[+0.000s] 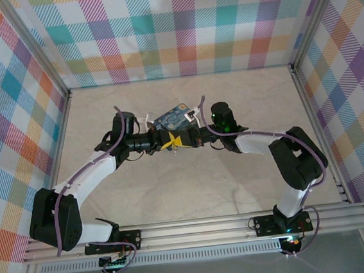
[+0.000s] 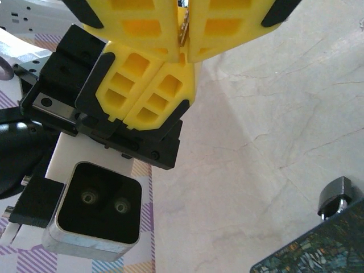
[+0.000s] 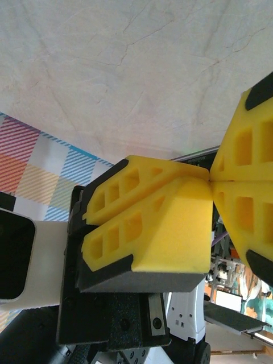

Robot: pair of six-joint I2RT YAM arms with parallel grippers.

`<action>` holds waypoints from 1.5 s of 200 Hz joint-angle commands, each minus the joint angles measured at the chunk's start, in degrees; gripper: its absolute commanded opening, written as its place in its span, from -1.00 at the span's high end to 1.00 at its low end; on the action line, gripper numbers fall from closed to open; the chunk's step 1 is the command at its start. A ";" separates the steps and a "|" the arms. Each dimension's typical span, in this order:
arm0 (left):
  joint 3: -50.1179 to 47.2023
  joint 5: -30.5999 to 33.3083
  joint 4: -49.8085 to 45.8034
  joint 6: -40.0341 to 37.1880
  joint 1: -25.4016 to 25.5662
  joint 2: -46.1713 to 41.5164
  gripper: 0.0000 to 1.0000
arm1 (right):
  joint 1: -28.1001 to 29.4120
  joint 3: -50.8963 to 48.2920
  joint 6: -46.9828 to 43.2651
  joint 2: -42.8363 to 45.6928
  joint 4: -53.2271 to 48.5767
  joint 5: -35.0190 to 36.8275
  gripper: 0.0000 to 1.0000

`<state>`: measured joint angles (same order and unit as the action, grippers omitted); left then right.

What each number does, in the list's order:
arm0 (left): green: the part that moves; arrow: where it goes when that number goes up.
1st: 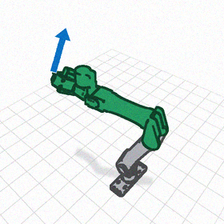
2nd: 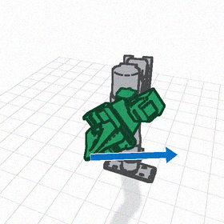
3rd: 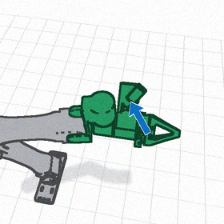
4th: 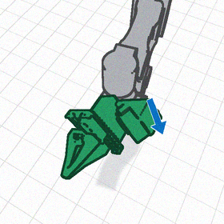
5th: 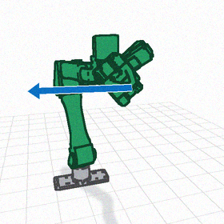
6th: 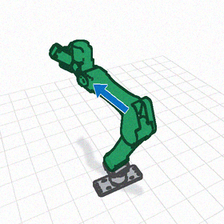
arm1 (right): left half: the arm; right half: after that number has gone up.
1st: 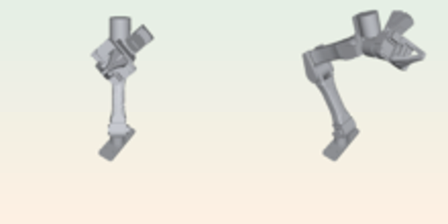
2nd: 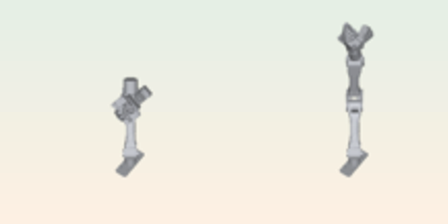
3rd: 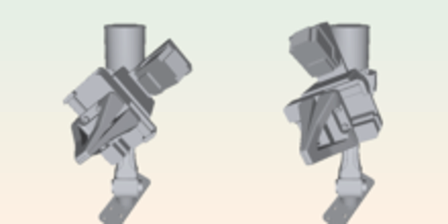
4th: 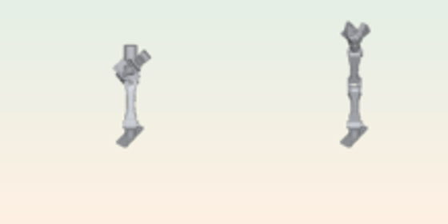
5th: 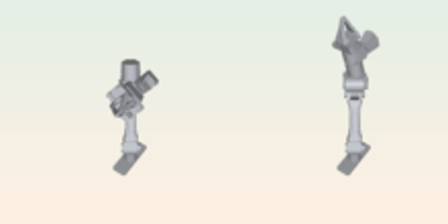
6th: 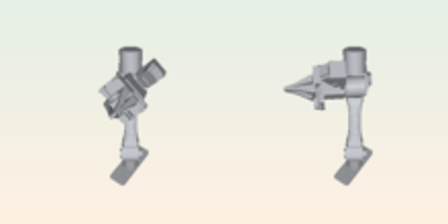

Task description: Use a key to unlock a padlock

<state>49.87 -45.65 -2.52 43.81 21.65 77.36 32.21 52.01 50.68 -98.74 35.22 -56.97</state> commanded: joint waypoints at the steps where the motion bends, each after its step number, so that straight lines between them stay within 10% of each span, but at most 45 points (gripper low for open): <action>1: -1.02 -1.11 2.67 0.99 -0.12 0.03 0.86 | -0.28 -0.33 2.49 -1.04 5.38 0.13 1.00; 63: -1.87 2.56 2.15 1.38 -1.57 -0.19 1.00 | -0.88 0.11 -2.20 1.16 -2.81 0.55 0.86; 151: -3.52 8.27 7.07 3.65 -2.67 -1.89 1.00 | -0.54 -8.00 12.82 4.43 9.46 12.79 -0.05; 207: -4.49 11.98 9.48 5.50 -2.66 -2.55 1.00 | 5.12 -8.98 23.61 5.53 11.68 26.26 0.08; 300: -5.39 12.95 10.04 6.42 -2.66 -2.47 1.00 | 8.00 -6.77 27.45 3.00 13.84 29.11 0.20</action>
<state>45.39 -33.28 5.37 49.52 19.55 76.42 39.48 42.89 76.36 -94.61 45.08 -28.88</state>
